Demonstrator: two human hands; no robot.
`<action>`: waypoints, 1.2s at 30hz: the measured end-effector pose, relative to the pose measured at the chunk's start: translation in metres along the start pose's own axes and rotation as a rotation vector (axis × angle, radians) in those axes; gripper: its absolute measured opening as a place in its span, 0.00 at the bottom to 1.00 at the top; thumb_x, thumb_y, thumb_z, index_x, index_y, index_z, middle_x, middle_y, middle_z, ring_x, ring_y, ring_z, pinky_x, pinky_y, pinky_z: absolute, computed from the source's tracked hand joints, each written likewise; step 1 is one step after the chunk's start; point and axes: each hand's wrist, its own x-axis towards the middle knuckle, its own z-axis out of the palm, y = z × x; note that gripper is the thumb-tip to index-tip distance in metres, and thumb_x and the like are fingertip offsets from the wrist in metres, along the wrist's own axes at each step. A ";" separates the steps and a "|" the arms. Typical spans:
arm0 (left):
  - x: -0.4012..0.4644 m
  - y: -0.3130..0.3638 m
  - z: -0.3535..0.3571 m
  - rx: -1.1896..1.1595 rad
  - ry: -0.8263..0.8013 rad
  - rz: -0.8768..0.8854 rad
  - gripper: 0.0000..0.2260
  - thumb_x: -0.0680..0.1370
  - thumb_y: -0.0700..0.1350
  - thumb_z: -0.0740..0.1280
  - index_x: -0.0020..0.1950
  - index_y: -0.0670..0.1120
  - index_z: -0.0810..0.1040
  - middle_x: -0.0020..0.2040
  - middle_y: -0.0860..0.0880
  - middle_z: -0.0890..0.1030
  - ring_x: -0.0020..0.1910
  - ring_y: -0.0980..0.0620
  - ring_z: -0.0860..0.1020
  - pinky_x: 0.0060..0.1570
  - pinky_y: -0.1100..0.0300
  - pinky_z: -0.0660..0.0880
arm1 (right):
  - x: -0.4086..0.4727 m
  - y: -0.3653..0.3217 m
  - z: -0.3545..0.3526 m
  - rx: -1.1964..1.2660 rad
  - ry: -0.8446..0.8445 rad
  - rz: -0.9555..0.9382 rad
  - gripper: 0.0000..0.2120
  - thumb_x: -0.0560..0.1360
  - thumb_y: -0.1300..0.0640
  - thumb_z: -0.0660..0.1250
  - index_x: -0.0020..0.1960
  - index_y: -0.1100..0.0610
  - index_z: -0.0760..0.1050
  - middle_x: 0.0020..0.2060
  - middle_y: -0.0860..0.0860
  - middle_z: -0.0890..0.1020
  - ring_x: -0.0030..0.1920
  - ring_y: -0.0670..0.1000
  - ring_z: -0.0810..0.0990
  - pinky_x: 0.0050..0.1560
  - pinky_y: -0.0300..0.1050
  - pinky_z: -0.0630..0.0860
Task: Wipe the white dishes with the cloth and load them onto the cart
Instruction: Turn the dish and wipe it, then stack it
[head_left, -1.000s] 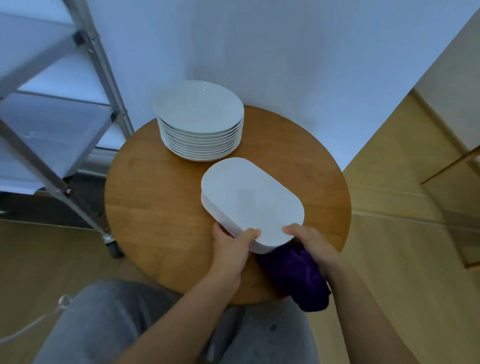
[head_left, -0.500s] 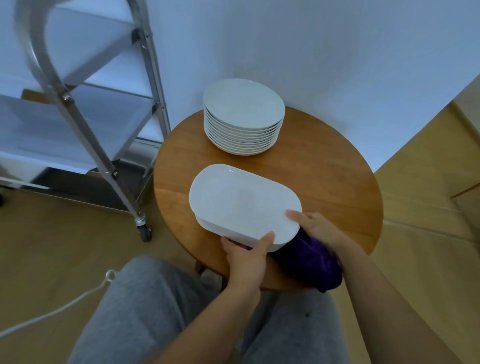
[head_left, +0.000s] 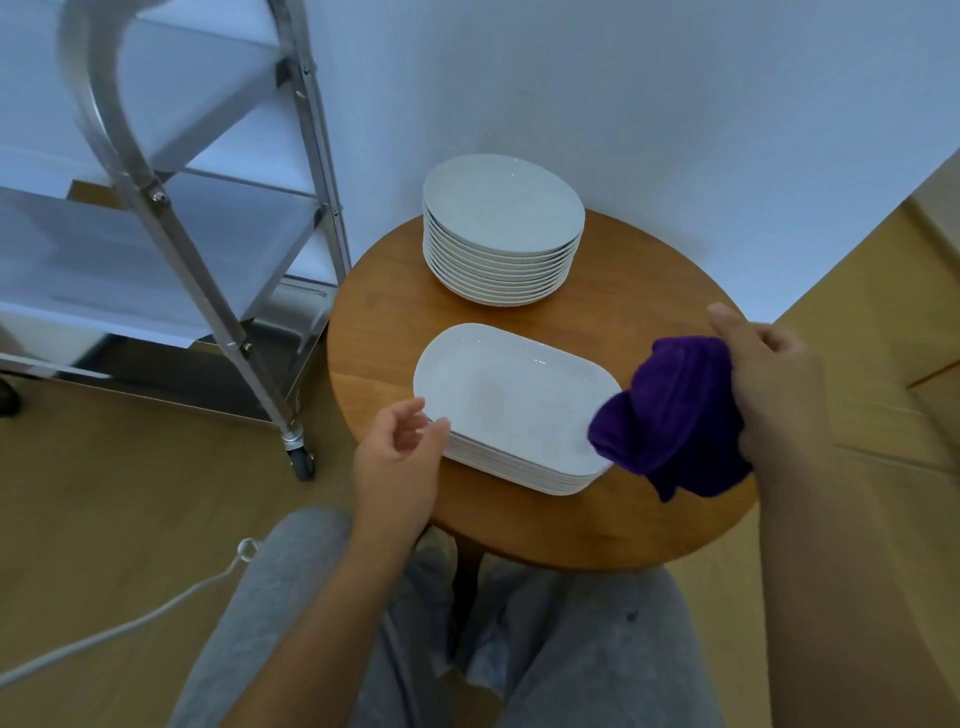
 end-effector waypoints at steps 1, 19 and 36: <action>0.004 0.003 0.006 0.055 0.016 0.046 0.10 0.76 0.50 0.66 0.57 0.55 0.73 0.50 0.57 0.75 0.47 0.58 0.74 0.38 0.70 0.68 | -0.005 -0.005 0.010 0.030 -0.025 0.006 0.18 0.69 0.40 0.70 0.52 0.50 0.75 0.41 0.46 0.80 0.39 0.45 0.79 0.34 0.40 0.72; 0.058 0.007 0.008 0.454 -0.028 0.112 0.19 0.78 0.47 0.64 0.68 0.46 0.73 0.62 0.45 0.72 0.59 0.47 0.73 0.49 0.59 0.74 | -0.051 0.066 0.110 -1.030 -0.403 -0.519 0.48 0.61 0.20 0.41 0.75 0.42 0.45 0.77 0.50 0.51 0.76 0.56 0.45 0.72 0.58 0.42; 0.070 0.054 0.018 -0.365 -0.208 -0.462 0.14 0.78 0.59 0.58 0.54 0.51 0.74 0.48 0.48 0.80 0.47 0.47 0.80 0.44 0.53 0.80 | -0.055 0.053 0.099 -0.545 -0.435 -0.441 0.20 0.77 0.54 0.61 0.69 0.53 0.67 0.69 0.48 0.69 0.73 0.50 0.59 0.73 0.52 0.50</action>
